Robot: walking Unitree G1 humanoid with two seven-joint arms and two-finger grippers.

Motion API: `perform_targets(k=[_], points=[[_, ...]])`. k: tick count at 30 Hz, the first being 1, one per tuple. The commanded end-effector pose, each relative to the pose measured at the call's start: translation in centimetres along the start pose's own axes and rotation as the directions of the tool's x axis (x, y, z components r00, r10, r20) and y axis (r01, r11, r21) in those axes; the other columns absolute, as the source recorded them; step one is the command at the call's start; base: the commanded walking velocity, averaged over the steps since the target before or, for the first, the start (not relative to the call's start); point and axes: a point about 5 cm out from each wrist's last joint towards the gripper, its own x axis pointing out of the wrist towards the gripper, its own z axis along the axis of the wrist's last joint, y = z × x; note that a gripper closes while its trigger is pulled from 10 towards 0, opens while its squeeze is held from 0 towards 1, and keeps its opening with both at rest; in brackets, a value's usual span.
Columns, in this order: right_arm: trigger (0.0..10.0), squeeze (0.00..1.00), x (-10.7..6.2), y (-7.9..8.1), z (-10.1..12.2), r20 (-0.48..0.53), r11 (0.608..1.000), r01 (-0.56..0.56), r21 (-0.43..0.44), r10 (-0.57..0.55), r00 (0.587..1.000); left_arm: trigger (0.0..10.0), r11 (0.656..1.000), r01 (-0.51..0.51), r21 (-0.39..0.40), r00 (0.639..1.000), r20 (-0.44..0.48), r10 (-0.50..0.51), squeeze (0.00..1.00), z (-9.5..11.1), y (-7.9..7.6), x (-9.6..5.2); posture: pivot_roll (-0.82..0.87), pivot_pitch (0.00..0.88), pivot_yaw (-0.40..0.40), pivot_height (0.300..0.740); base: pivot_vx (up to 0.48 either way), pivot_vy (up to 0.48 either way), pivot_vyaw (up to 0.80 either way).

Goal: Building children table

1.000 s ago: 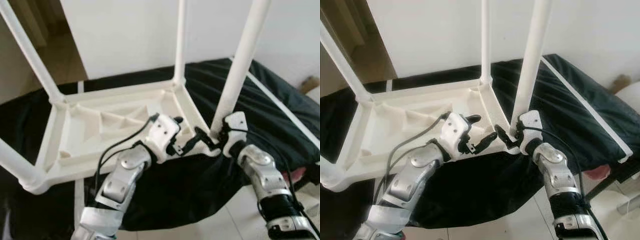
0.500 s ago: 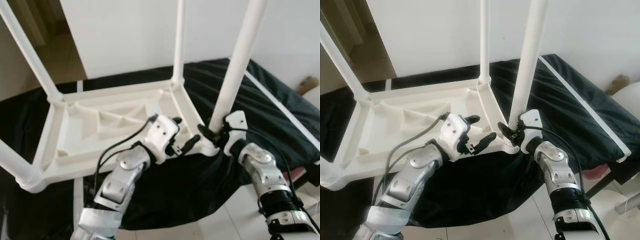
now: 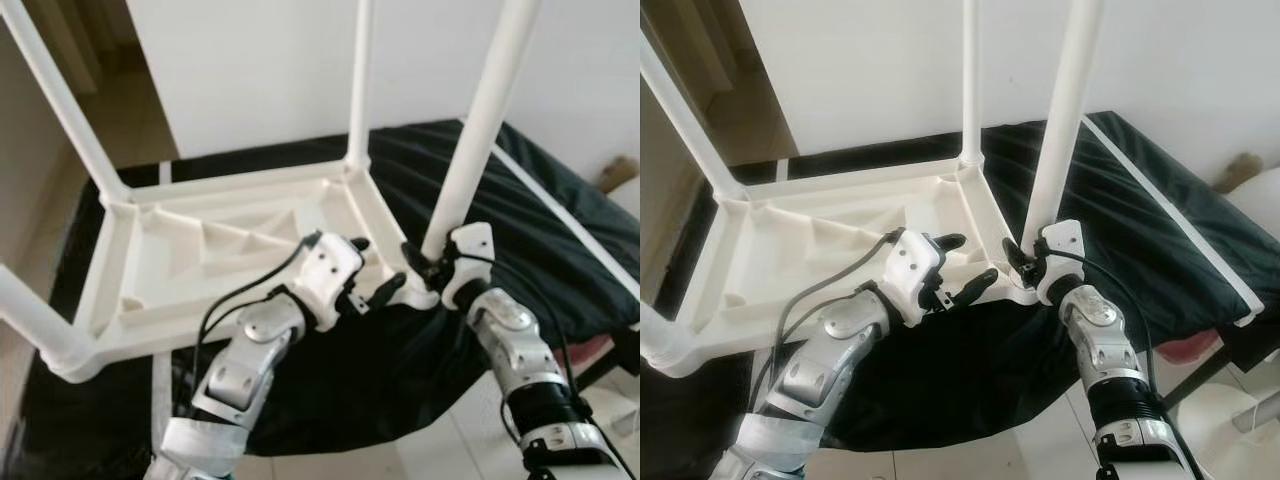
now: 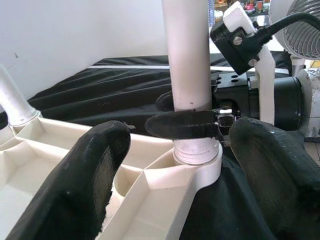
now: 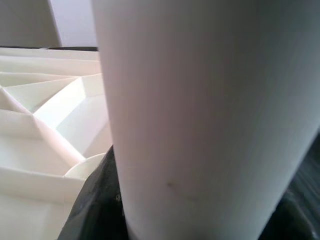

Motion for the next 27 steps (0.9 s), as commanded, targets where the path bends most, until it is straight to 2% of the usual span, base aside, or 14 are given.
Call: perform_targets(k=[1, 3, 4, 5, 7, 10, 11, 13, 14, 18, 27], points=[[10.0, 0.0, -0.7, 0.4, -1.7, -0.081, 0.988, 0.142, 0.064, -0.136, 0.987, 10.0, 1.0, 0.013, -0.007, 1.0, -0.006, -0.013, 0.0, -0.1, -0.4, 0.0, -0.01, 0.0, 0.025, 0.74, 0.0, 0.0, 0.0], [10.0, 0.0, -0.7, 0.6, -1.7, -0.082, 0.983, 0.171, 0.073, -0.165, 0.983, 10.0, 1.0, 0.013, -0.008, 1.0, -0.007, -0.013, 0.0, -0.1, -0.4, -0.1, -0.01, 0.0, 0.025, 0.74, 0.0, 0.0, 0.0], [10.0, 0.0, -0.8, 1.2, -1.8, -0.092, 0.961, 0.265, 0.082, -0.258, 0.962, 10.0, 1.0, 0.015, -0.01, 1.0, -0.008, -0.015, 0.0, -0.2, -0.5, -0.1, -0.01, 0.0, 0.021, 0.74, 0.0, 0.0, 0.0], [10.0, 0.0, -0.9, 1.4, -1.8, -0.097, 0.952, 0.295, 0.082, -0.287, 0.953, 10.0, 1.0, 0.016, -0.011, 1.0, -0.008, -0.016, 0.0, -0.2, -0.6, -0.1, -0.01, 0.0, 0.021, 0.74, 0.0, 0.0, 0.0], [10.0, 0.0, -0.9, 1.5, -1.8, -0.1, 0.947, 0.311, 0.082, -0.303, 0.948, 10.0, 1.0, 0.016, -0.011, 1.0, -0.008, -0.016, 0.0, -0.2, -0.6, -0.1, -0.01, 0.0, 0.021, 0.74, 0.0, 0.0, 0.0], [10.0, 0.0, -1.3, 2.4, -2.1, -0.122, 0.906, 0.409, 0.106, -0.396, 0.91, 10.0, 1.0, 0.011, -0.015, 1.0, -0.005, -0.011, 0.0, -0.2, -0.6, 0.0, -0.02, 0.0, 0.007, 0.74, 0.0, 0.0, 0.0], [10.0, 0.0, -1.3, 2.4, -2.1, -0.122, 0.906, 0.409, 0.106, -0.396, 0.91, 10.0, 1.0, 0.011, -0.015, 1.0, -0.005, -0.011, 0.0, -0.2, -0.6, 0.0, -0.02, 0.0, 0.007, 0.74, 0.0, 0.0, 0.0], [10.0, 0.0, -1.5, 2.7, -2.0, -0.146, 0.832, 0.538, 0.134, -0.521, 0.841, 10.0, 1.0, 0.008, -0.022, 1.0, -0.006, -0.008, 0.0, -0.3, -0.8, 0.0, -0.02, 0.0, 0.009, 0.74, 0.0, 0.0, 0.0], [10.0, 0.0, -1.5, 2.9, -1.9, -0.151, 0.822, 0.553, 0.138, -0.534, 0.832, 10.0, 1.0, 0.01, -0.023, 1.0, -0.007, -0.01, 0.0, -0.3, -0.9, 0.0, -0.02, 0.0, 0.009, 0.74, 0.0, 0.0, 0.0], [10.0, 0.0, -1.2, 3.6, -1.4, -0.14, 0.833, 0.536, 0.137, -0.519, 0.843, 10.0, 0.999, 0.025, -0.025, 1.0, -0.005, -0.025, 0.0, -0.3, -1.1, 0.0, -0.03, 0.0, 0.013, 0.74, 0.0, 0.0, 0.0], [10.0, 0.0, -1.5, 3.8, -1.1, -0.126, 0.839, 0.533, 0.104, -0.521, 0.844, 10.0, 0.999, 0.028, -0.016, 1.0, -0.004, -0.028, 0.0, -0.2, -0.7, 0.2, -0.04, 0.0, 0.019, 0.74, 0.0, 0.0, 0.0]])
